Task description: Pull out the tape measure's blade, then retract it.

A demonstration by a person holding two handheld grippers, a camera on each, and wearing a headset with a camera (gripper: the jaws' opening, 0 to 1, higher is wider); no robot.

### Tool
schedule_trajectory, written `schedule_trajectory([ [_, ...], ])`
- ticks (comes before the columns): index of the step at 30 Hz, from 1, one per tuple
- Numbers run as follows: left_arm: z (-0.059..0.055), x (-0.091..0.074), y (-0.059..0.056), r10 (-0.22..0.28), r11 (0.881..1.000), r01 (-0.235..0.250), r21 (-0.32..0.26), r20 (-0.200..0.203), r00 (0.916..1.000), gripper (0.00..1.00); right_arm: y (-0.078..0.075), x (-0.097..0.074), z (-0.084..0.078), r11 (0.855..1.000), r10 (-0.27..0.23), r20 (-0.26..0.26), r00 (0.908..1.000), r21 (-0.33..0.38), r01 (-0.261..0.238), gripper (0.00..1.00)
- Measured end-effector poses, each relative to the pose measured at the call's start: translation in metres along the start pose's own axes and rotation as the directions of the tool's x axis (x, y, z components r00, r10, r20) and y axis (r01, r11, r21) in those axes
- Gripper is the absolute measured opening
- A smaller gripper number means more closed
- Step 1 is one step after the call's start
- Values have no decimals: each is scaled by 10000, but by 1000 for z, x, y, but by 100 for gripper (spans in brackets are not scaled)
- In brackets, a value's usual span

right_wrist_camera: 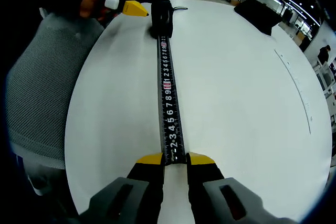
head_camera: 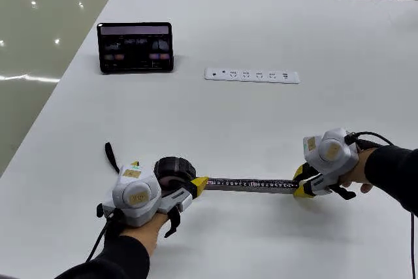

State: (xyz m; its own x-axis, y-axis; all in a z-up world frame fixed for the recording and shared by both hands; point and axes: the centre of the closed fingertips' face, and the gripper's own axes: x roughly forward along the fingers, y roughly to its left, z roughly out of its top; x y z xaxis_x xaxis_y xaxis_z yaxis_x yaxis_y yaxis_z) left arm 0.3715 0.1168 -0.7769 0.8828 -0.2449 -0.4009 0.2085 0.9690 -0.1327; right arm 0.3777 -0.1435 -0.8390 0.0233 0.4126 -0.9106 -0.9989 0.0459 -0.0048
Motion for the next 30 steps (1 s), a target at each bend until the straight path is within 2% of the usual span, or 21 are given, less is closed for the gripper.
schedule_trajectory([
  [5,0,7,0,30,10000,-29,37,-85,10000,89,2,0,1,9998,-79,-187,9998,-204,75,12],
  [10,-3,13,1,97,9997,-102,-209,-266,9996,81,1,2,1,9998,-195,-521,9985,17,196,11],
  [13,-6,17,2,247,9992,-261,-290,-485,9985,76,0,1,0,9994,-189,-567,9982,285,206,11],
  [16,-20,20,3,407,9935,-534,-1006,-1241,9914,70,0,2,1,9968,-252,-681,9974,744,302,11],
  [17,-19,21,3,372,9930,-498,-1067,-1169,9924,68,0,2,1,9965,-265,-717,9971,777,320,11],
  [23,-20,23,7,654,9912,-808,-1049,-1430,9876,64,0,2,0,9960,-310,-908,9954,804,383,11],
  [30,-23,23,8,555,9948,-701,-744,-1827,9816,62,0,3,0,9953,-321,-892,9955,886,400,11],
])
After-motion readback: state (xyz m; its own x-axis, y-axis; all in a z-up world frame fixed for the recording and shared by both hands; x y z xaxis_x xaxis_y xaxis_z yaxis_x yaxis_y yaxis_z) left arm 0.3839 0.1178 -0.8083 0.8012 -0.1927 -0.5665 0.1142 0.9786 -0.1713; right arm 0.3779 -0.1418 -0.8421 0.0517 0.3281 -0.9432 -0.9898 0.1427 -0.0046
